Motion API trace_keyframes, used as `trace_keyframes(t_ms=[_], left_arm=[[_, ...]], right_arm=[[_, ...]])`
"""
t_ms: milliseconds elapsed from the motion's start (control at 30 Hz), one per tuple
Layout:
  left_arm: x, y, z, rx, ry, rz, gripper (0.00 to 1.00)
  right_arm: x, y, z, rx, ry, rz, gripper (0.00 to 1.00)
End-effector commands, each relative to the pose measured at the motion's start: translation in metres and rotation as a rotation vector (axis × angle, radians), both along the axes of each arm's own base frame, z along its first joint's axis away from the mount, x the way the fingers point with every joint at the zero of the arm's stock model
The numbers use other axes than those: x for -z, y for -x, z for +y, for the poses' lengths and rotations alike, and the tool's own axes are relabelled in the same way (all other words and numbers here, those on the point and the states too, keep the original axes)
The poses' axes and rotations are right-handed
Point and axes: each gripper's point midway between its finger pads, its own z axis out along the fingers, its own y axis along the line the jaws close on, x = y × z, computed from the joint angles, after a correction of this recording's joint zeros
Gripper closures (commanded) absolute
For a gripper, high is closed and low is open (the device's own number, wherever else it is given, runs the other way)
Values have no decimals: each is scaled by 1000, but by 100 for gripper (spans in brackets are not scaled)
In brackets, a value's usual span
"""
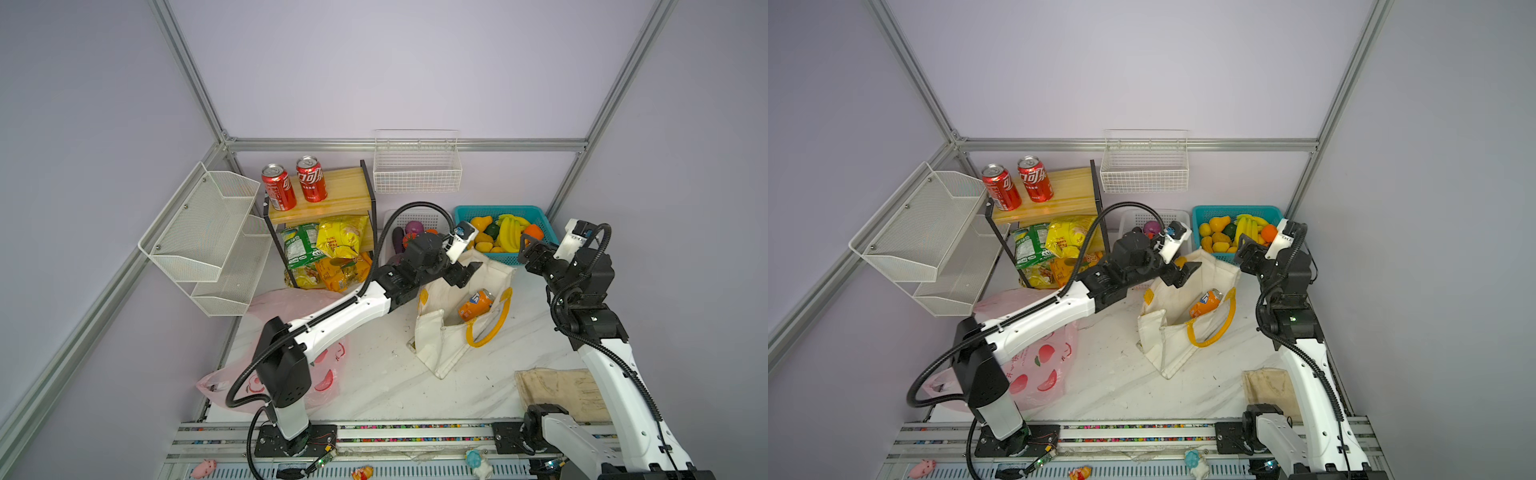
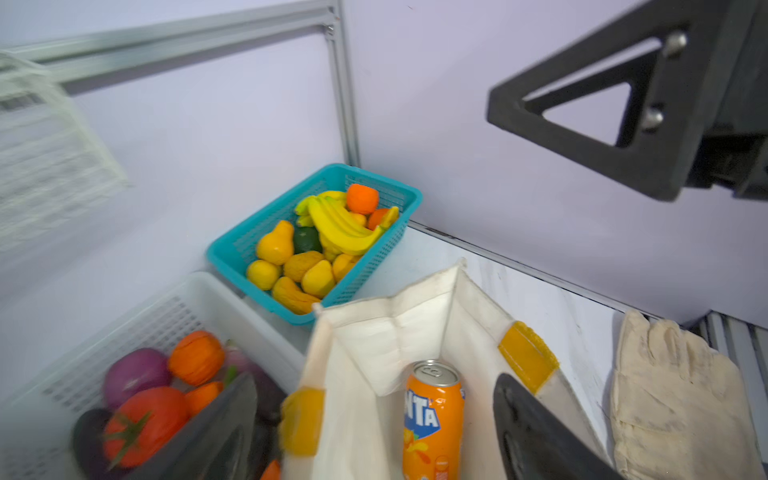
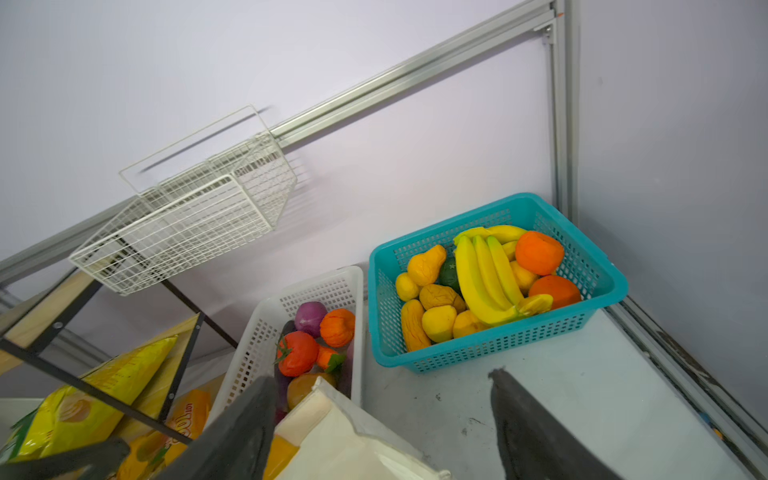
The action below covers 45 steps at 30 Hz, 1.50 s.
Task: Place the mixed food into the grocery bags and tie them
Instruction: 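Move the left gripper back to the red Coca-Cola can on the shelf, then grasp the red Coca-Cola can with the left gripper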
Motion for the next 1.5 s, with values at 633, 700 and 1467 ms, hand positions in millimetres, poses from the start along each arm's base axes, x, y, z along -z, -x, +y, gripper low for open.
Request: trace_keyframes(t_ms=[633, 700, 1467], left_arm=[[-125, -56, 318, -803, 158, 24, 15], [-124, -66, 326, -819, 163, 46, 15], [-127, -150, 358, -888, 134, 31, 17]], right_arm=[[-22, -7, 172, -460, 40, -100, 20], [-23, -7, 173, -463, 42, -100, 20], [-16, -9, 170, -441, 51, -82, 20]])
